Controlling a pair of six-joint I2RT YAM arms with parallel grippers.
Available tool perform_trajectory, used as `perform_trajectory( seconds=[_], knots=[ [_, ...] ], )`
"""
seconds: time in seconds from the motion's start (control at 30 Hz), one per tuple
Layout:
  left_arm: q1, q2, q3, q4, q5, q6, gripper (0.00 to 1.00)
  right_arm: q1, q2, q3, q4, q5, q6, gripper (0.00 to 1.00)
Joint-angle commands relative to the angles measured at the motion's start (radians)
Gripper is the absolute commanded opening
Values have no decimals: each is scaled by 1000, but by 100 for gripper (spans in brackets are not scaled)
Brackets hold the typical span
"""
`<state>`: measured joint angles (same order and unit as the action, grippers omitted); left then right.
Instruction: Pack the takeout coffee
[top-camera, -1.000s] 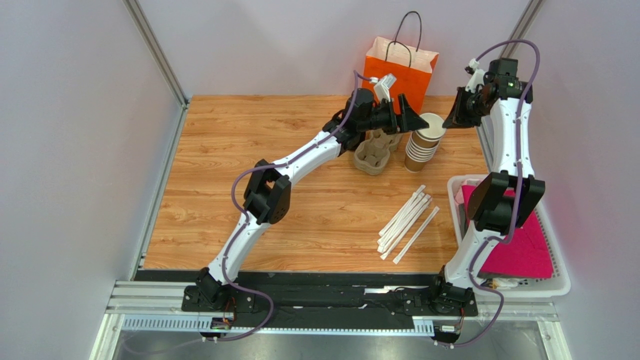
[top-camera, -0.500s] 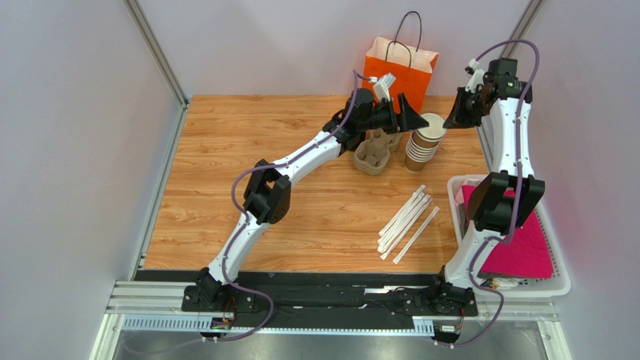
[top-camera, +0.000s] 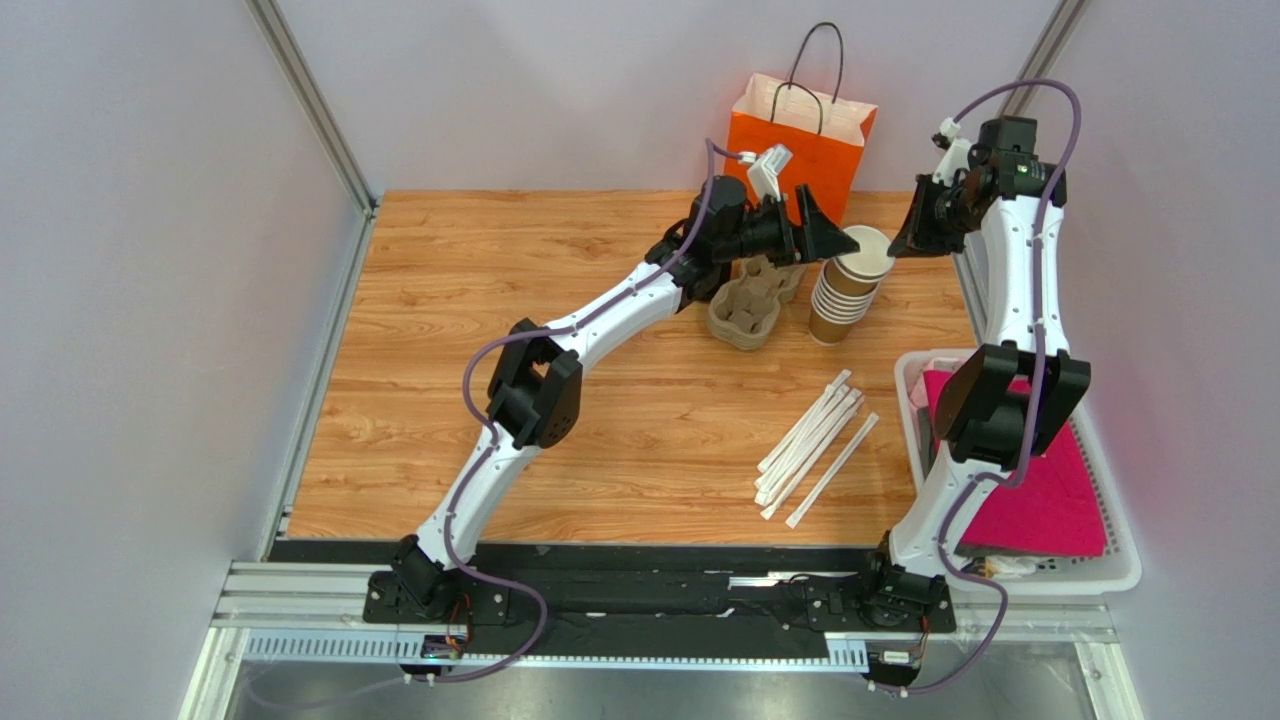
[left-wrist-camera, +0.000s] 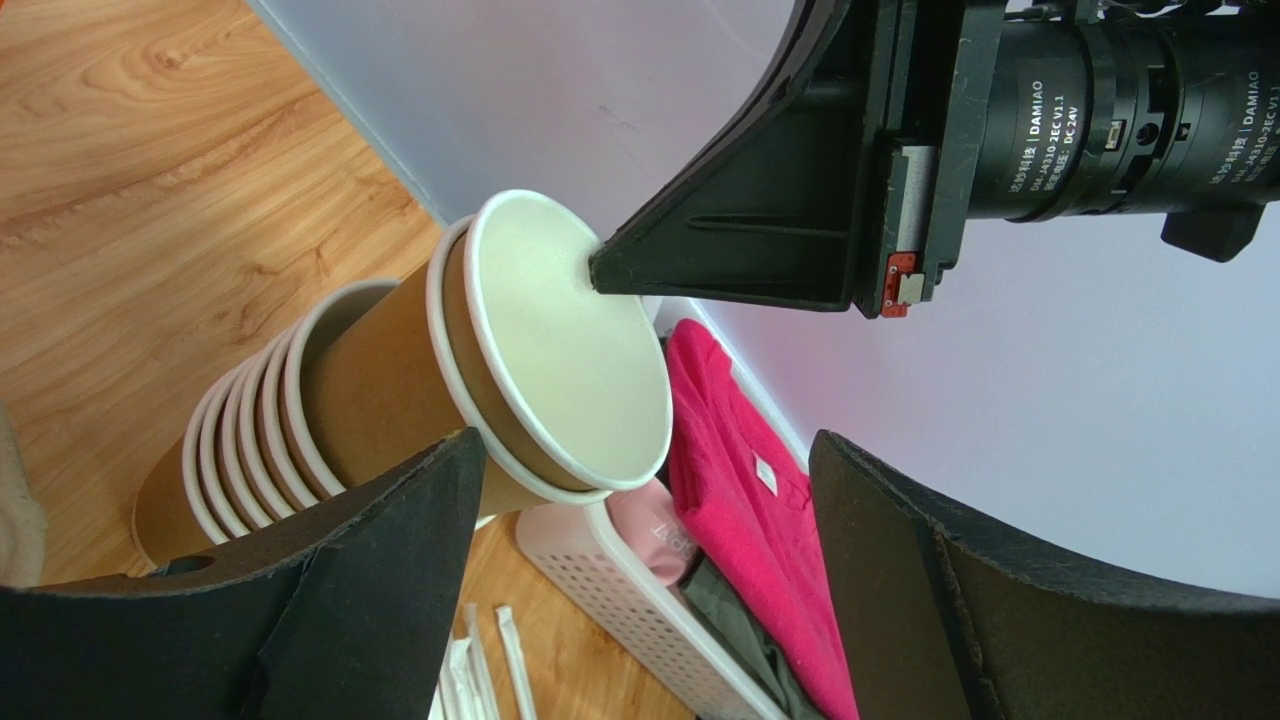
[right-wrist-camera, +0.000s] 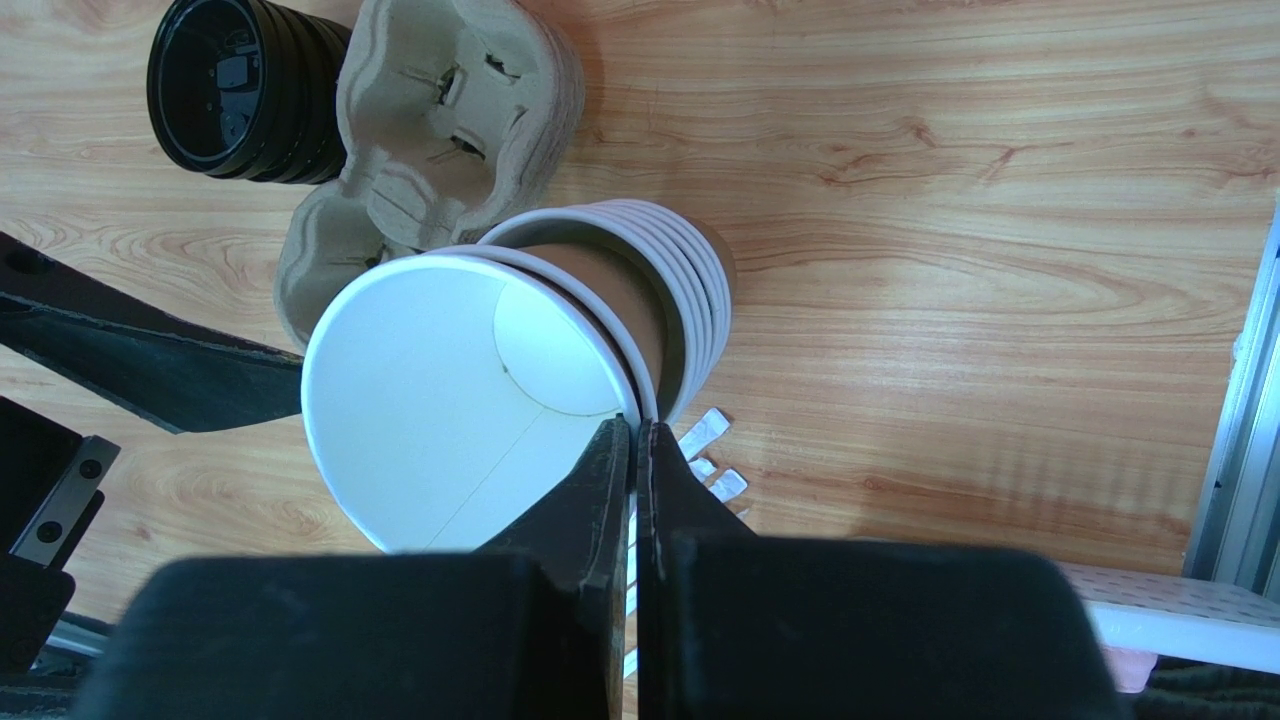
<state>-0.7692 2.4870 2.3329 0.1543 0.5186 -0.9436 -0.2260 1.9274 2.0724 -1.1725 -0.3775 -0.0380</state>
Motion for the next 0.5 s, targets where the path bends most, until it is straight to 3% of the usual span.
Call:
perform_trajectory(
  seconds=[0.0, 0.47],
  knots=[
    [-12, -19, 3, 54, 21, -15, 88, -1, -28, 5, 16, -6, 12, 0],
    [-12, -23, -7, 47, 14, -4, 88, -1, -24, 8, 22, 17, 16, 0]
  ],
)
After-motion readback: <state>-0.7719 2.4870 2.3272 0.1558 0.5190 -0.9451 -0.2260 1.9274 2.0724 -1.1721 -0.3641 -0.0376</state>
